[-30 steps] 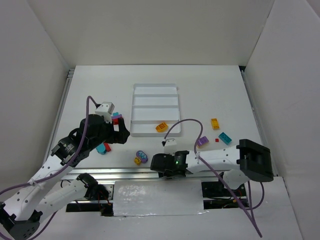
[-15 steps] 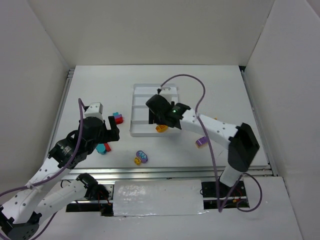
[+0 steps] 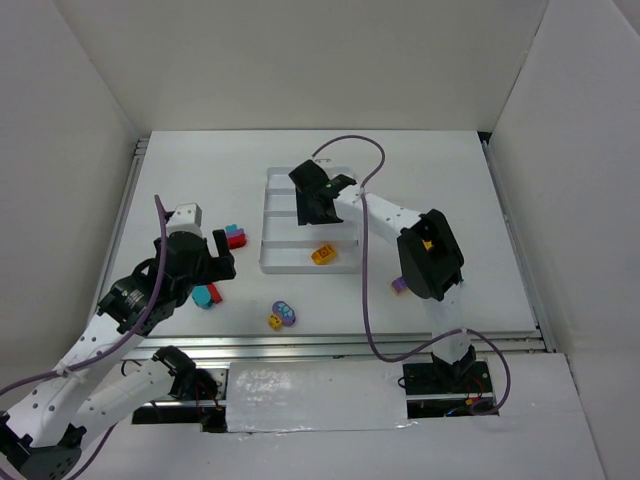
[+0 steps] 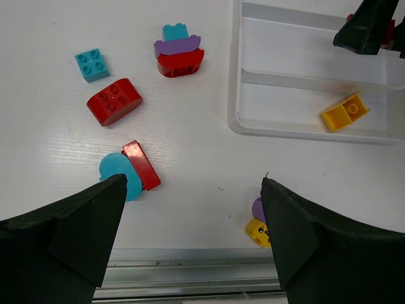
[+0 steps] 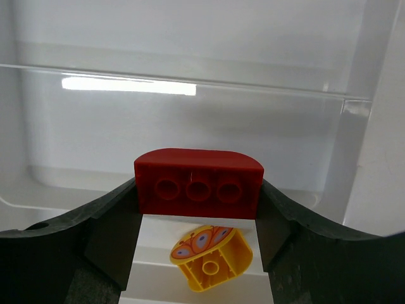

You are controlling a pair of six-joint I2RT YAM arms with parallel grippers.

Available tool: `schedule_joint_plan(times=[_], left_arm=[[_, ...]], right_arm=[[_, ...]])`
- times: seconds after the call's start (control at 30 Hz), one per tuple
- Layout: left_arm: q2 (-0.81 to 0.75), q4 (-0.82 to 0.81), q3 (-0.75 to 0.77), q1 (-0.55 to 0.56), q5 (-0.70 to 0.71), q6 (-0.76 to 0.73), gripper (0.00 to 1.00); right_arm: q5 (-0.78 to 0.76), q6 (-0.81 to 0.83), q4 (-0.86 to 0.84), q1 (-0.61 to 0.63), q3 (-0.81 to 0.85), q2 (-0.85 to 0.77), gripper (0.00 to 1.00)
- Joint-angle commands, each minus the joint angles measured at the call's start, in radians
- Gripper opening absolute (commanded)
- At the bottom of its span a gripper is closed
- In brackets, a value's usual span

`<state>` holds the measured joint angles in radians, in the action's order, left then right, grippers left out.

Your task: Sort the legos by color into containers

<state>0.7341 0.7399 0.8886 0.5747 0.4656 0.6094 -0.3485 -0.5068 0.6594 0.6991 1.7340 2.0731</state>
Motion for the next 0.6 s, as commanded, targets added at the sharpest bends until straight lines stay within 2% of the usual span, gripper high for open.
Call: schedule_joint_plan(times=[0.0,0.07,0.13,0.17,0.23,0.43,0.57], left_arm=[[0.007,-0.022,0.038,-0.022,-0.011,0.001,0.99],[0.005,-0.025,0.038,-0.032,-0.022,-0.003,0.99],[0.002,-0.033,0.035,-0.038,-0.033,-0.008,1.00],[0.004,-0.036,0.033,-0.042,-0.041,-0.010,0.99],[0.007,-0.036,0.033,-0.045,-0.044,-0.010,1.00],[0.013,-0.036,0.033,-0.050,-0.048,-0.013,0.99],[0.011,-0.036,0.033,-0.050,-0.051,-0.013,0.99]], right_arm=[[0.023,0.030,0.009,-0.012,0.047,0.025,0.55],[0.025,0.031,-0.003,-0.012,0.039,0.022,0.72],[0.020,0.037,-0.003,-0.012,0.041,0.013,0.81],[0.014,0.039,0.003,-0.012,0.050,0.012,0.91],[-0.001,0.044,0.020,-0.016,0.059,-0.002,0.97],[0.020,0.048,0.037,-0.041,0.030,-0.118,1.00],[0.107,0.059,0.002,-0.003,-0.154,-0.267,0.99]])
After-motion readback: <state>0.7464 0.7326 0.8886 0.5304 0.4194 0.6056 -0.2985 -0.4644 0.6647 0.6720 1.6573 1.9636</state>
